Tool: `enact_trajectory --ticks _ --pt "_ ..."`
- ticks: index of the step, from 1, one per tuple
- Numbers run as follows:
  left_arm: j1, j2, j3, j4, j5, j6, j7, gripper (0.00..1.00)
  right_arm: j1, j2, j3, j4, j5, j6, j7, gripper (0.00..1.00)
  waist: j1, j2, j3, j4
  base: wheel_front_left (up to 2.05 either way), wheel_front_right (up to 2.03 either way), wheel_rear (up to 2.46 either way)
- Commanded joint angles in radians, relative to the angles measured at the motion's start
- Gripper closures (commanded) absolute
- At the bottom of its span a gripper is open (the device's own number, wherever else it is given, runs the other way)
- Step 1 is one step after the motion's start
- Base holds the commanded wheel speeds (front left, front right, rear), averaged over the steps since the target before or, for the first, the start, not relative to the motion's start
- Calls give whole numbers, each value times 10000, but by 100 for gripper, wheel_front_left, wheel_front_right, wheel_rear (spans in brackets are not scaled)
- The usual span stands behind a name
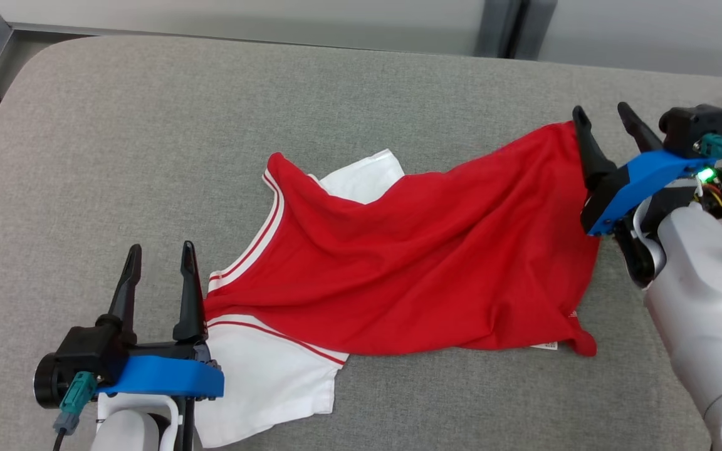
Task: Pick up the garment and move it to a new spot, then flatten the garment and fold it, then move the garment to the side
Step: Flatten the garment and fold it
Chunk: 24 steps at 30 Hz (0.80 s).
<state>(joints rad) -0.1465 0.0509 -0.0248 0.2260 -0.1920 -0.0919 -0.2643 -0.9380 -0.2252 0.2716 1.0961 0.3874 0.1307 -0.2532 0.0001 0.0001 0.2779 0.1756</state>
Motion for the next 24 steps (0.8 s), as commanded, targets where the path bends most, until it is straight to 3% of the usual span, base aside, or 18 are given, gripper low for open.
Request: enact_trajectory --ticks 1,5,13,19,24 --pt "-12 -7 56 -2 81 -12 6 0 318 -34 69 -55 96 2 -73 0 -1 -1 -91 -123 0 0 0" --pt "186 -6 271 15 176 -59 6 0 1120 -281 351 -907 422 2 -120 0 -1 -1 -315 -471 0 0 0" --pt "474 -7 599 -35 345 -141 6 0 3654 -649 -239 -3812 984 2 -125 0 -1 -1 -688 -1086 0 0 0" --pt "565 -7 669 -56 365 -192 6 0 5479 -425 -134 -5259 938 3 -122 0 -1 -1 -843 -1282 0 0 0" --pt "573 -9 683 -55 402 -218 6 0 6213 -189 359 -5611 1012 3 -121 0 -1 -1 -857 -1309 0 0 0"
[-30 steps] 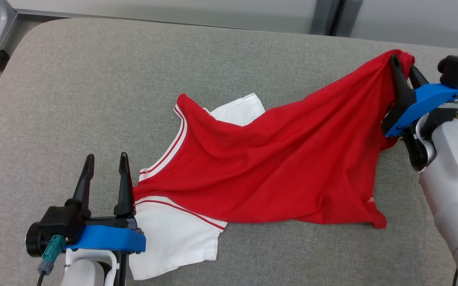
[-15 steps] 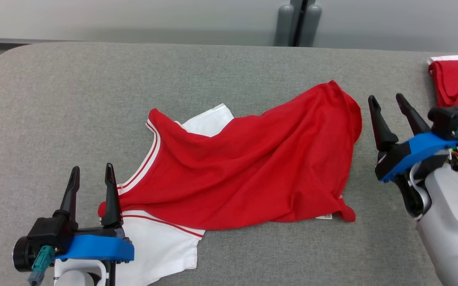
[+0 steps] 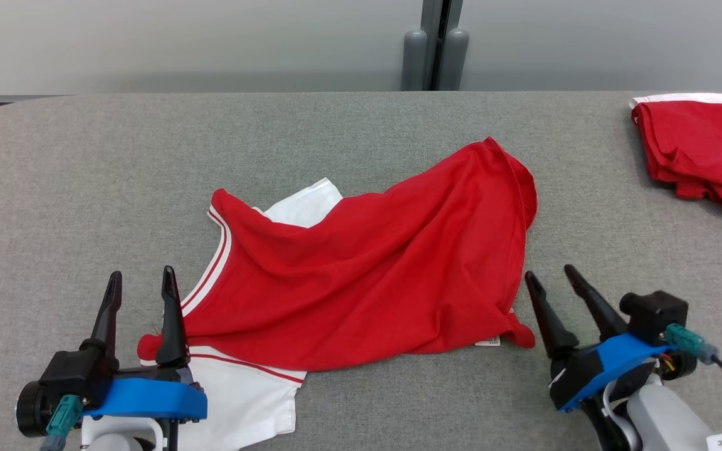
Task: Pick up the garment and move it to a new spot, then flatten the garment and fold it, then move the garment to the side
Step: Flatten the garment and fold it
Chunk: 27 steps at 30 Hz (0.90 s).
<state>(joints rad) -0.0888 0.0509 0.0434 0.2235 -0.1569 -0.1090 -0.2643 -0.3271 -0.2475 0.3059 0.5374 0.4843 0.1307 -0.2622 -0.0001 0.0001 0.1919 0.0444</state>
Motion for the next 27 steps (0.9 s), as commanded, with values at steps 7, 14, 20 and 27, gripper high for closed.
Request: enact_trajectory --ticks 7,14,20,27 --pt "28 -7 -83 -59 50 -58 6 0 63 249 856 637 287 3 -24 0 1 -1 36 142 0 0 0" --pt "-110 -7 -148 -35 -27 -42 6 0 -531 517 1278 1697 625 2 64 0 1 -1 176 393 0 0 0" --pt "-176 -10 -159 -34 -72 -46 6 0 -1009 756 1465 2254 975 3 3 0 1 -1 286 509 0 0 0" --pt "-168 -7 -238 27 -115 18 6 0 -1148 881 1202 2232 1109 3 -34 100 1 -1 233 500 0 0 0"
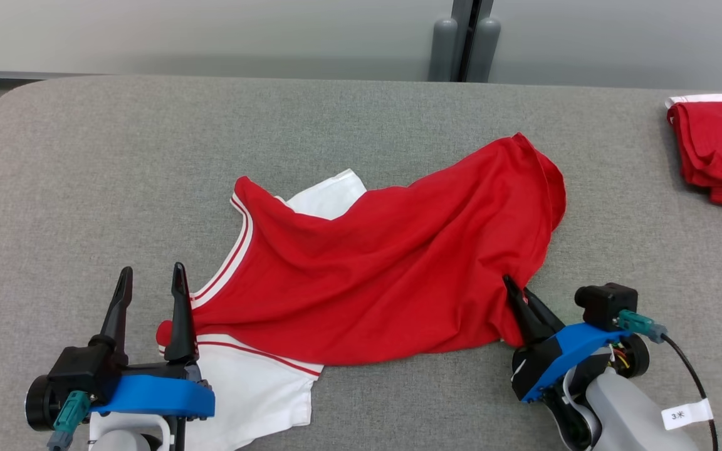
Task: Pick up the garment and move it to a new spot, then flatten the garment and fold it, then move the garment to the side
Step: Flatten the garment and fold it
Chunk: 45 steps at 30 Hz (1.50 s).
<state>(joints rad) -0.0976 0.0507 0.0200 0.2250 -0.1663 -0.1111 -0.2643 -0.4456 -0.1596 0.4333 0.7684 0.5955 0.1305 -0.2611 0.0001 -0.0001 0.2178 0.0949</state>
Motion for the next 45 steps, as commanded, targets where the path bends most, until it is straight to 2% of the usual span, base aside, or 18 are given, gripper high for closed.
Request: enact_trajectory --ticks 1,9,16,19,20,21,22,24,29,35,40,45 --pt "-59 -4 -7 24 -27 41 6 0 159 -32 -156 -212 -18 5 -45 100 -1 1 -55 -13 0 0 0" --pt "313 -7 93 29 -60 42 6 0 2033 -385 -1042 -2746 -354 4 -48 100 -1 1 -464 -279 0 0 0" --pt "490 -5 61 75 -72 -1 6 0 4047 -720 -1010 -4580 -331 5 8 100 -1 1 -747 -503 0 0 0" --pt "521 -5 82 39 -36 -4 6 0 4703 -741 -1021 -5017 -248 5 597 100 -1 1 -793 -581 0 0 0" --pt "533 -5 89 26 -16 -12 6 0 4807 -732 -1073 -5158 -237 5 713 87 -1 1 -794 -611 0 0 0" --pt "536 -7 91 22 0 -20 6 0 4873 -728 -1187 -5229 -262 4 832 53 -1 1 -790 -629 0 0 0" --pt "538 -5 88 32 14 -23 6 0 4969 -712 -1226 -5224 -338 5 961 3 -1 1 -789 -640 0 0 0" --pt "530 -5 86 49 30 -38 6 0 5071 -607 -1413 -5325 -419 5 992 0 -1 1 -786 -662 0 0 0" --pt "516 -5 77 57 74 -42 6 0 5020 -551 -2022 -5553 -797 5 968 0 -1 1 -825 -649 0 0 0" --pt "585 -5 130 22 96 -44 6 0 4144 -757 -2621 -5770 -1261 5 1148 0 -1 1 -824 -662 0 0 0" --pt "453 -5 118 14 127 -65 6 0 3223 -927 -2790 -5425 -1575 5 1476 0 -1 1 -736 -614 0 0 0" --pt "270 -5 98 -5 172 -97 6 0 1937 -1101 -2684 -4554 -1958 5 1917 0 -1 1 -553 -446 0 0 0"
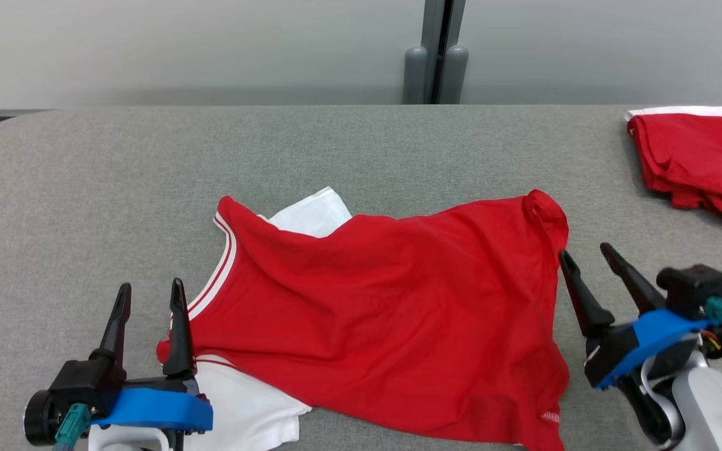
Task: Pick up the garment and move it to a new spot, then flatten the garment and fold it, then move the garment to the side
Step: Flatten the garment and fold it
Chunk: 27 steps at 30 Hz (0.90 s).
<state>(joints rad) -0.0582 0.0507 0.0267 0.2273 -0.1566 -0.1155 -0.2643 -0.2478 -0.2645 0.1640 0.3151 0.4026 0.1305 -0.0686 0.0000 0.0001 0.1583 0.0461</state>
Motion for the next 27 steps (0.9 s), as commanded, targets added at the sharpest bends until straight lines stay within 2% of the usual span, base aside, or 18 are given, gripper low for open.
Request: enact_trajectory --ticks 1,10,22,23,24,25,27 --pt "-149 -5 30 -28 71 -57 6 0 -290 -71 48 205 -83 5 19 0 0 -1 87 84 0 0 0" --pt "-469 -7 -143 -47 -69 -50 6 0 -1899 -350 314 2703 -316 5 -46 0 0 -1 623 613 0 0 0" --pt "-722 -7 -306 -59 -173 57 7 0 -3175 -174 1100 5275 93 5 -475 0 0 -1 1086 941 0 0 0" --pt "-741 -7 -319 -53 -178 65 7 0 -3281 -149 1205 5453 143 5 -464 38 0 -1 1111 945 0 0 0" --pt "-760 -7 -335 -40 -183 68 7 0 -3399 -140 1316 5612 162 5 -492 64 0 -1 1135 951 0 0 0" --pt "-795 -7 -354 -19 -189 66 7 0 -3521 -140 1412 5722 192 5 -631 100 0 -1 1155 958 0 0 0" --pt "-866 -7 -377 21 -175 61 7 0 -3718 -63 1537 5922 309 5 -920 100 0 -1 1163 955 0 0 0"
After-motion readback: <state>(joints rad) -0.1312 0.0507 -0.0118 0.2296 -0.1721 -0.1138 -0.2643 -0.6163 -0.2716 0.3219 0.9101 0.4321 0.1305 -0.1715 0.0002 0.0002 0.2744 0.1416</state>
